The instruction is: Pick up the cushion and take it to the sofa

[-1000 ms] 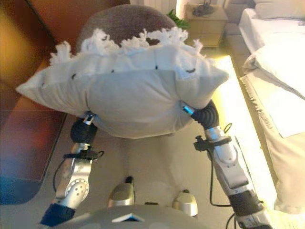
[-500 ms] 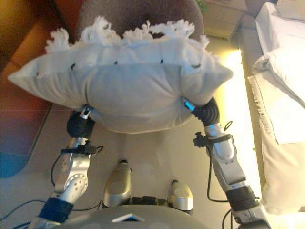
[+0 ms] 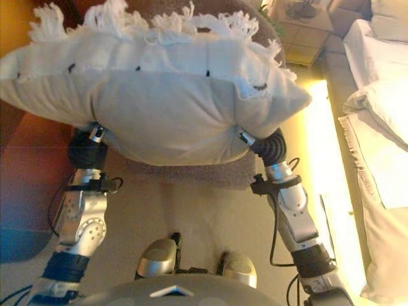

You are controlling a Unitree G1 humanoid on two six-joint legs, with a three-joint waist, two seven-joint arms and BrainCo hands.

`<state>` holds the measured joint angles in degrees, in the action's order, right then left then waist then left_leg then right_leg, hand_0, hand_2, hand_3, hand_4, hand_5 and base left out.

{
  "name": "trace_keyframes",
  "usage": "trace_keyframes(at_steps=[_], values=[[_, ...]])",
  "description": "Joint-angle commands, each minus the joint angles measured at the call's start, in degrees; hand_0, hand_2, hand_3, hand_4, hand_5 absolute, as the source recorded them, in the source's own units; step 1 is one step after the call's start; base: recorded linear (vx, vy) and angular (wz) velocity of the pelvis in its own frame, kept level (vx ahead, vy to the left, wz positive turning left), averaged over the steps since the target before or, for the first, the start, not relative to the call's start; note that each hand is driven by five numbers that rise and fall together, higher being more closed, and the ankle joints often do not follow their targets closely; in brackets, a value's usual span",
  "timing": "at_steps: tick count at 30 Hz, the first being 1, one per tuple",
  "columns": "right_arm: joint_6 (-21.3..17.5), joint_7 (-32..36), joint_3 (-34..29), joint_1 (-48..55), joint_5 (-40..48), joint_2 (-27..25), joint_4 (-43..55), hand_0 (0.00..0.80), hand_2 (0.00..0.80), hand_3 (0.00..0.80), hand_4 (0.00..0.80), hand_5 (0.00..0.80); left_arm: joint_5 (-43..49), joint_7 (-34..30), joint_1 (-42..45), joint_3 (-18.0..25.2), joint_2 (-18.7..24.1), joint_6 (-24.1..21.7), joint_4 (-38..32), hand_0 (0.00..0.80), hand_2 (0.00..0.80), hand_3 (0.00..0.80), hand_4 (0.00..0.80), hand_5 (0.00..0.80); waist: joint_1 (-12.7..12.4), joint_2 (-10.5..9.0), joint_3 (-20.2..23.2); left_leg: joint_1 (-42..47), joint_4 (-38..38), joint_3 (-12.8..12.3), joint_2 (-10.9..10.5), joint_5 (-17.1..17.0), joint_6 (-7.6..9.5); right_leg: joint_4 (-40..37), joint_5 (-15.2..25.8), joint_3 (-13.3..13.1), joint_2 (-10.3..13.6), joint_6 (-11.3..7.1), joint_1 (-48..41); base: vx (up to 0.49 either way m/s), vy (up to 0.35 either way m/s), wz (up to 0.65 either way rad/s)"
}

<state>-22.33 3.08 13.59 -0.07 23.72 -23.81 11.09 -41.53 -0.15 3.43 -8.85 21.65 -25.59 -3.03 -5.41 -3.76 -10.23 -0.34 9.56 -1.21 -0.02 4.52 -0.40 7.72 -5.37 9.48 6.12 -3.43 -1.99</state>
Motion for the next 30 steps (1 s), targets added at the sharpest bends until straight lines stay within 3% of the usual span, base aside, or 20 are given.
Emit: trace_keyframes(at_steps=[1, 5, 7, 9, 11, 13, 15, 16, 18, 19, 20, 23, 26, 28, 30], values=[[-5.7, 0.6, 3.9, -4.1, -2.6, -0.9, 3.7, 0.8, 0.8, 0.8, 0.8, 0.8, 4.9, -7.8, -5.5, -8.1, -1.0, -4.7, -8.3, 0.8, 0.8, 0.8, 0.8, 0.8, 2.1, 0.23, 4.0, -1.2, -3.1, 3.5, -4.7, 0.5, 0.66, -9.9, 8.4, -5.4, -1.7, -2.62, 2.0, 0.402, 0.011, 0.02], [-4.5, -0.8, 3.3, -4.1, -2.1, -1.2, 4.2, 0.8, 0.8, 0.8, 0.8, 0.8, 3.1, -9.5, -5.5, -8.3, -0.5, -3.8, -7.9, 0.8, 0.8, 0.8, 0.8, 0.8, 5.0, 0.74, 3.6, 3.9, -4.3, 5.4, -4.6, 4.9, 2.1, -12.2, 15.0, -11.7, -0.4, -5.18, 8.3, 0.409, -0.061, 0.18], [-4.1, -0.4, 2.5, -4.0, -1.7, -1.3, 4.4, 0.8, 0.8, 0.8, 0.8, 0.8, 2.2, -10.1, -5.2, -8.0, 0.0, -3.8, -7.7, 0.8, 0.8, 0.8, 0.8, 0.8, 5.8, 0.75, 3.4, 5.4, -3.5, 5.6, -4.4, 6.8, 2.7, -11.1, 15.4, -11.9, -0.2, -5.18, 9.6, 0.443, -0.091, 0.19], [-3.6, 0.6, 1.8, -4.0, -0.6, -1.9, 4.3, 0.8, 0.8, 0.8, 0.8, 0.8, 1.7, -9.9, -4.9, -7.7, 0.4, -4.2, -7.7, 0.8, 0.8, 0.8, 0.8, 0.8, 6.1, 0.41, 3.8, 5.9, -1.5, 4.7, -4.1, 8.0, 2.89, -10.7, 14.0, -10.5, -0.3, -4.63, 8.7, 0.451, -0.095, 0.18], [-2.5, 2.0, 1.0, -3.6, 0.5, -2.8, 4.7, 0.8, 0.8, 0.8, 0.8, 0.8, 1.4, -9.5, -4.7, -7.8, 0.2, -4.8, -7.3, 0.8, 0.8, 0.8, 0.8, 0.8, 6.9, 0.44, 4.6, 6.4, 2.3, 4.0, -2.8, 7.0, 1.94, -9.8, 12.8, -10.7, -1.2, -3.35, 8.2, 0.42, -0.083, 0.16], [-1.1, 2.9, 0.7, -3.2, 0.9, -3.2, 4.6, 0.8, 0.8, 0.8, 0.8, 0.8, 1.1, -8.0, -4.7, -8.1, 0.0, -4.3, -7.8, 0.8, 0.8, 0.8, 0.8, 0.8, 7.7, 0.78, 5.7, 8.3, 4.1, 3.1, -0.2, 5.0, 0.26, -8.6, 10.7, -10.2, -2.4, -1.44, 7.4, 0.408, -0.096, 0.07], [-0.6, 4.1, 0.8, -3.0, 1.6, -3.9, 5.1, 0.8, 0.8, 0.8, 0.8, 0.8, 0.4, -6.6, -4.8, -8.5, -0.2, -4.4, -8.1, 0.8, 0.8, 0.8, 0.8, 0.8, 8.1, 1.01, 6.6, 8.0, 12.6, 2.7, 3.0, -3.8, -2.6, -7.7, 8.8, -8.9, -3.8, 0.74, 6.0, 0.331, -0.159, 0.17], [-1.1, 4.9, 0.8, -2.5, 1.6, -4.3, 5.5, 0.8, 0.8, 0.8, 0.8, 0.8, 1.2, -6.6, -4.6, -8.4, -0.5, -5.1, -8.5, 0.8, 0.8, 0.8, 0.8, 0.8, 7.9, 0.44, 6.4, 4.9, 21.0, 2.5, 3.2, -6.1, -2.79, -7.6, 8.2, -8.8, -3.9, 1.88, 4.9, 0.264, -0.186, 0.13], [-1.9, 5.5, 1.2, -1.9, 1.1, -4.3, 4.9, 0.8, 0.8, 0.8, 0.8, 0.8, 2.1, -6.1, -3.9, -8.5, -1.0, -6.0, -8.4, 0.8, 0.8, 0.8, 0.8, 0.8, 7.1, -0.28, 5.8, -2.4, 33.2, 3.0, 2.3, -6.7, -1.86, -6.7, 7.3, -9.3, -4.1, 3.3, 3.2, 0.28, -0.178, -0.07], [-2.1, 4.8, 1.4, -2.0, 0.9, -4.3, 4.2, 0.8, 0.8, 0.8, 0.8, 0.8, 1.5, -6.3, -3.5, -8.4, -1.4, -5.3, -8.0, 0.8, 0.8, 0.8, 0.8, 0.8, 6.5, -0.67, 5.3, -6.0, 34.9, 2.8, 1.8, -5.4, -0.98, -6.3, 6.6, -9.3, -4.2, 3.62, 1.7, 0.302, -0.133, -0.21], [-2.1, 3.9, 1.6, -2.0, 0.8, -4.2, 3.9, 0.8, 0.8, 0.8, 0.8, 0.8, 0.8, -6.4, -3.2, -8.3, -1.7, -4.3, -7.8, 0.8, 0.8, 0.8, 0.8, 0.8, 6.0, -0.88, 4.8, -7.4, 33.8, 2.4, 1.7, -4.4, -0.43, -6.2, 6.0, -9.3, -4.2, 3.56, 0.4, 0.299, -0.06, -0.26], [-2.6, 2.8, 1.8, -2.0, 1.3, -3.7, 4.2, 0.8, 0.8, 0.8, 0.8, 0.8, 2.0, -7.6, -1.9, -8.4, -1.4, -5.0, -8.0, 0.8, 0.8, 0.8, 0.8, 0.8, 4.7, -0.54, 3.8, -6.3, 14.5, 1.9, 0.5, -3.4, -0.36, -7.4, 4.1, -8.9, -4.0, 1.95, -2.3, 0.318, 0.073, -0.1], [-1.7, 2.3, 2.4, -2.2, 0.6, -3.5, 4.4, 0.8, 0.8, 0.8, 0.8, 0.8, 1.4, -5.6, -2.2, -8.6, -1.4, -5.0, -8.0, 0.8, 0.8, 0.8, 0.8, 0.8, 3.2, 0.96, 2.4, -8.0, -2.3, 6.7, -1.3, -8.0, -2.14, -9.1, 2.8, -11.0, -5.0, 1.29, -5.6, 0.335, 0.181, 0.04], [-1.2, 2.0, 2.7, -2.5, 0.2, -3.2, 4.5, 0.8, 0.8, 0.8, 0.8, 0.8, 2.0, -5.3, -1.5, -8.2, -2.0, -5.4, -8.3, 0.8, 0.8, 0.8, 0.8, 0.8, 2.0, 1.45, 1.9, -9.7, -6.9, 9.6, -1.7, -11.1, -2.89, -9.9, 2.0, -12.1, -5.4, 1.28, -7.7, 0.34, 0.186, 0.07], [-2.3, 2.2, 2.8, -2.8, -0.4, -3.5, 4.2, 0.8, 0.8, 0.8, 0.8, 0.8, 1.8, -5.9, -1.1, -7.7, -2.3, -6.5, -8.0, 0.8, 0.8, 0.8, 0.8, 0.8, 1.3, 1.76, 1.5, -11.6, -6.9, 9.3, -1.5, -12.5, -3.53, -9.7, 0.5, -12.1, -5.3, 1.25, -9.5, 0.304, 0.214, -0.21]])
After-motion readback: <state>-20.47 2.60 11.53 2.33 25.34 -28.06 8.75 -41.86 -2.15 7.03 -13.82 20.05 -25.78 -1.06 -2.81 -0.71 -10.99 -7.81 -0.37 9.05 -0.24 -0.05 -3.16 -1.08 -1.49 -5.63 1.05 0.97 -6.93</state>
